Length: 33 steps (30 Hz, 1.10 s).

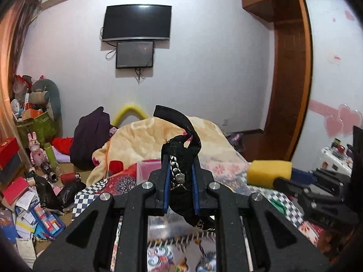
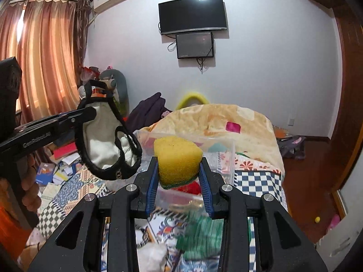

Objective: Organize soft objects
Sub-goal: 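Lower the sponge and black bag into the clear box and release both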

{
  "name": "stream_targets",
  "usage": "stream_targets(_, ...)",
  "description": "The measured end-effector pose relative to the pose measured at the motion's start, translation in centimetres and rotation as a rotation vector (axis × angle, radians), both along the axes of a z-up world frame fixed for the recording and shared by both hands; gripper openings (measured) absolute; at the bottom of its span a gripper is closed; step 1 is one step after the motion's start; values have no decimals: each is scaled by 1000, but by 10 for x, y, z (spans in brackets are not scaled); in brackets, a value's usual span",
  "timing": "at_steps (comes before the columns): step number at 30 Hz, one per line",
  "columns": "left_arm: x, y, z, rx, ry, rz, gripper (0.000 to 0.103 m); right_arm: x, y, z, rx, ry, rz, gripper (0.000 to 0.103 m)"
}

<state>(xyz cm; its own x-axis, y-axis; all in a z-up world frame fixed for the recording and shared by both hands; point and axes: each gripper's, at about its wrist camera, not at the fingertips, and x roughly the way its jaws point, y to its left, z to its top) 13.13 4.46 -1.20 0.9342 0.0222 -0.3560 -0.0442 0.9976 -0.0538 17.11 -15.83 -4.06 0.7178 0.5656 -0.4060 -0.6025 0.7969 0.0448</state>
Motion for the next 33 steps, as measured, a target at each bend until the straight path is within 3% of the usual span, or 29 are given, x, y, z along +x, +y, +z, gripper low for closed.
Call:
stream_targets(5, 25, 2, -14, -39, 13, 25, 16, 12, 11, -6, -14, 25, -11, 31)
stream_targets(9, 51, 1, -31, -79, 70, 16, 16, 26, 20, -13, -40, 49, -21, 31)
stream_targets(19, 77, -7, -77, -11, 201, 17, 16, 50, 45, -37, -166, 82, -60, 31)
stream_targets(24, 82, -5, -86, -22, 245, 14, 18, 61, 45, -46, -199, 124, -82, 31)
stream_targets(27, 81, -6, -87, -14, 260, 12, 33, 59, 43, -46, -217, 132, -88, 33)
stream_targets(29, 78, -6, -86, -11, 258, 18, 49, 56, 40, -45, -226, 135, -80, 34)
stream_targets(31, 74, -6, -84, -14, 250, 28, 59, 52, 37, -43, -226, 140, -68, 36)
stream_targets(33, 69, -5, -80, -21, 240, 23, 62, 47, 33, -38, -220, 136, -61, 36)
